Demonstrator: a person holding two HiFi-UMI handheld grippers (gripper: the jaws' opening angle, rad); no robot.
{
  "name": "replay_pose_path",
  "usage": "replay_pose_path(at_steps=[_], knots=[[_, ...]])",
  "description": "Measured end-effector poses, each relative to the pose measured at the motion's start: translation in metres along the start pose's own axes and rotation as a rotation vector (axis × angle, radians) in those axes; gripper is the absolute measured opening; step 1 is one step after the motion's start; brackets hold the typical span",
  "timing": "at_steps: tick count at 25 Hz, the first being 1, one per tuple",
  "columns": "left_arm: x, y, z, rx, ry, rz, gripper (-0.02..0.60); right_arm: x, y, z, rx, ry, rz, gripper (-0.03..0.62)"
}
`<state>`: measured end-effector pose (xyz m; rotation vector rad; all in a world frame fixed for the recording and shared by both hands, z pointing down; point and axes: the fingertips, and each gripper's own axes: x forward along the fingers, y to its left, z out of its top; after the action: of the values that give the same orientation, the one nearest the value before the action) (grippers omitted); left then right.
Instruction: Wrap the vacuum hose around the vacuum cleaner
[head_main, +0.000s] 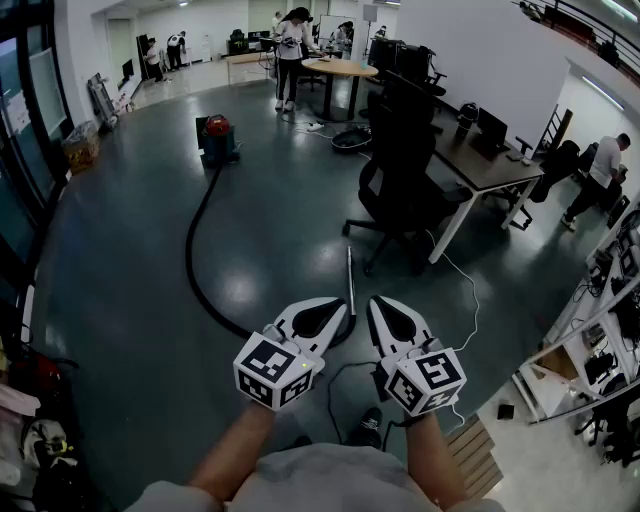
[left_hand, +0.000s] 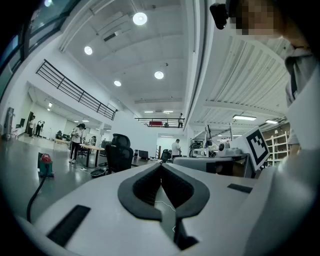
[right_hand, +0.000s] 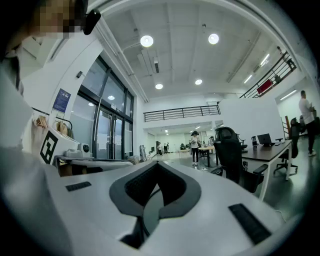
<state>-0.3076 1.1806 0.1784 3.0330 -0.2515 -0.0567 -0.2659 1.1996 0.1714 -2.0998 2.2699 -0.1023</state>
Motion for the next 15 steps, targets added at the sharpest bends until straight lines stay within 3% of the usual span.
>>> replay_pose_path(at_steps=[15], knots=[[-0.0001,-0.0035,-0.0015,-0.005,0.007,-0.002,0.009,-0.0056,-0.0063,-0.0020,0.017,0.001,-0.029,0.003]])
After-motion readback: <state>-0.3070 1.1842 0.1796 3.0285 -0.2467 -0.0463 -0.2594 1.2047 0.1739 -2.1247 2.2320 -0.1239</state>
